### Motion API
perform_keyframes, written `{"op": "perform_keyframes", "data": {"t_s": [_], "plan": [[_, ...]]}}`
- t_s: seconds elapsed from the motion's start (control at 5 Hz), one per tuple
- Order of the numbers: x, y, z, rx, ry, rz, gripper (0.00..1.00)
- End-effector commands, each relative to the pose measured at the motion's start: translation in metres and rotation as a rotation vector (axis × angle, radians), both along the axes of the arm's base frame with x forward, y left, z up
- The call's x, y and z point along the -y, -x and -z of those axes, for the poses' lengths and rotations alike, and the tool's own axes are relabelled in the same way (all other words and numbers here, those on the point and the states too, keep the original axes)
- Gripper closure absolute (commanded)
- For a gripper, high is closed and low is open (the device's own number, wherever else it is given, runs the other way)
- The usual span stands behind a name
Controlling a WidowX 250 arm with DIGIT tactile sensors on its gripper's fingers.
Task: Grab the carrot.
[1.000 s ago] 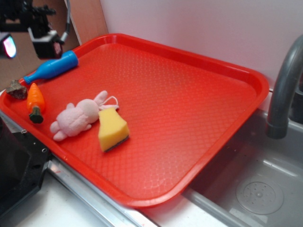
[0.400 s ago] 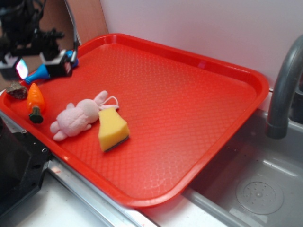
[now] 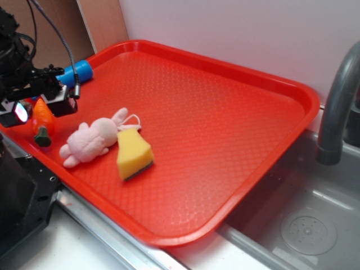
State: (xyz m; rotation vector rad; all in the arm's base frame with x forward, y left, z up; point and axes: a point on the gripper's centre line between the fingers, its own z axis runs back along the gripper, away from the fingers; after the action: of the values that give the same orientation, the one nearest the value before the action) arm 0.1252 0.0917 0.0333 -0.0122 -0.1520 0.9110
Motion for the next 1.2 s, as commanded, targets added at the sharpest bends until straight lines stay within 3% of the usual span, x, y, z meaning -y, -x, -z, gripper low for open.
{"op": "perform_keyframes", "data": {"t_s": [0.0,0.2,0.4,0.6,0.8,1.0], "plan": [[-0.002,-0.014,0.018,-0.055,-0.051,0.022,0.00],[0.005,-0.018,0.025,-0.276,-0.145,0.013,1.00],[0.020,-0.028,-0.013,-0.176,-0.046,0.110,1.00],[0.036,-0.047,-0.062,-0.121,-0.115,0.152,1.00],[0.054,-0.071,-0.112,-0.024,-0.121,0.376,1.00],[0.070,-0.091,-0.129,0.019,-0.120,0.524,1.00]]}}
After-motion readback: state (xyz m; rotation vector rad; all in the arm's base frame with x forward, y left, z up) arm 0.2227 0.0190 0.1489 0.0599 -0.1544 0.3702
